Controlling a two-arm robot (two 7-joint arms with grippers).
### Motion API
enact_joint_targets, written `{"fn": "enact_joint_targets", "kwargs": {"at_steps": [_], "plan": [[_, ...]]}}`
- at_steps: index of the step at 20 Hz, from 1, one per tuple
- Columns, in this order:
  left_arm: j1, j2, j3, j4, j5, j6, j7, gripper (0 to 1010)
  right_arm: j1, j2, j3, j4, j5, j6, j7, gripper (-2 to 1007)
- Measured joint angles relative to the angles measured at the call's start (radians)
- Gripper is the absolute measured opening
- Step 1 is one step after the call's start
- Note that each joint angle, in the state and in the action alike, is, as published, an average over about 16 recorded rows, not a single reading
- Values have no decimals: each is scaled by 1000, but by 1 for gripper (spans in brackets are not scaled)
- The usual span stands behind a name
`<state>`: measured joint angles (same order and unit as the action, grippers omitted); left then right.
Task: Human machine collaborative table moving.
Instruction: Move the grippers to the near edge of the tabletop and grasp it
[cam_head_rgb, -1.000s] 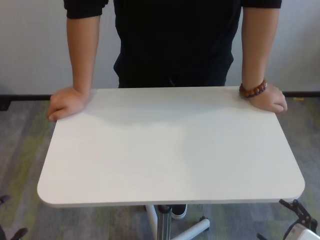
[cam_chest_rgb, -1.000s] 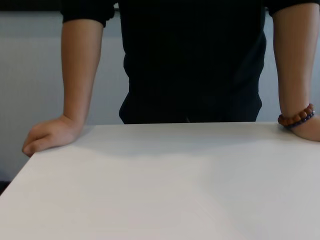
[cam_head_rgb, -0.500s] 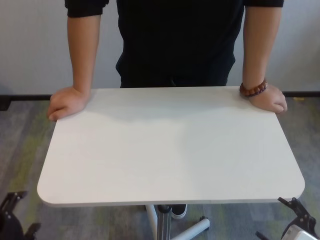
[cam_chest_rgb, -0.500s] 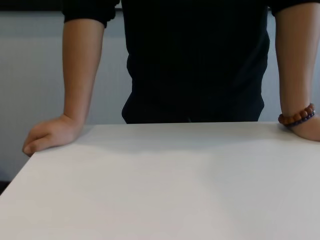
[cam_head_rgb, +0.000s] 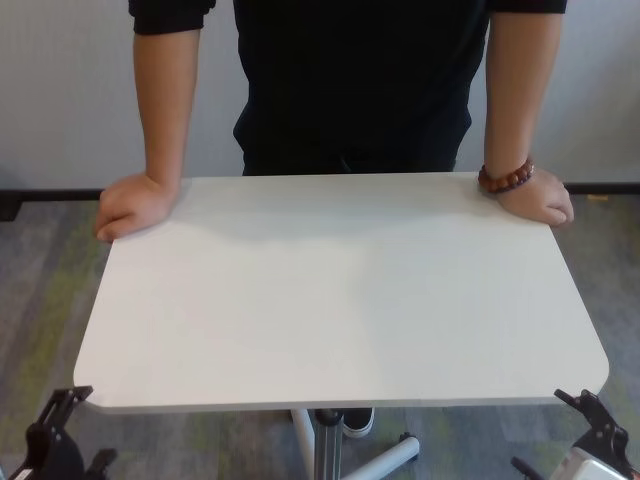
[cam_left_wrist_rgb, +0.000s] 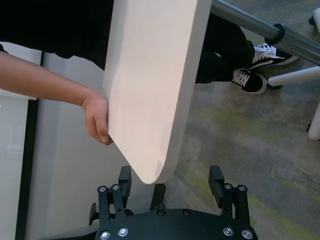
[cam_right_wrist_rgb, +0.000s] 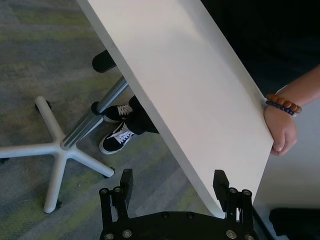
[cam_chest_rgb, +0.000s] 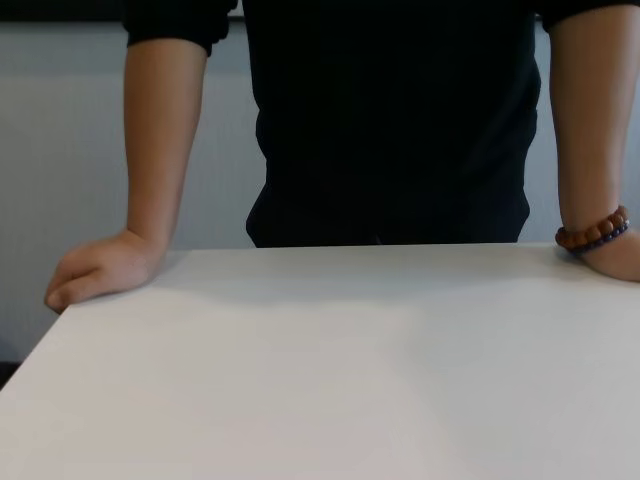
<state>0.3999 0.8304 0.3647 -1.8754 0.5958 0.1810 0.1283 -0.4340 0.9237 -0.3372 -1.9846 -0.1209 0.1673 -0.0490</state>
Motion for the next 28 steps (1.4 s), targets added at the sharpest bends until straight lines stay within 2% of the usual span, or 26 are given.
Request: {"fn": "enact_joint_targets", "kwargs": {"at_steps": [13,23,28], "plan": [[-92,-110,49,70,66,-5,-22,1001,46,-54,-16,45,-53,-9,29,1005],[-147,-194,77,136,114,-23,-11,1001,83,-92,-26,81,-95,-7,56,1005],[-167,-229,83,165,130,-35,-6,1001,104,-108,-36,101,-131,0,64,1005]]}}
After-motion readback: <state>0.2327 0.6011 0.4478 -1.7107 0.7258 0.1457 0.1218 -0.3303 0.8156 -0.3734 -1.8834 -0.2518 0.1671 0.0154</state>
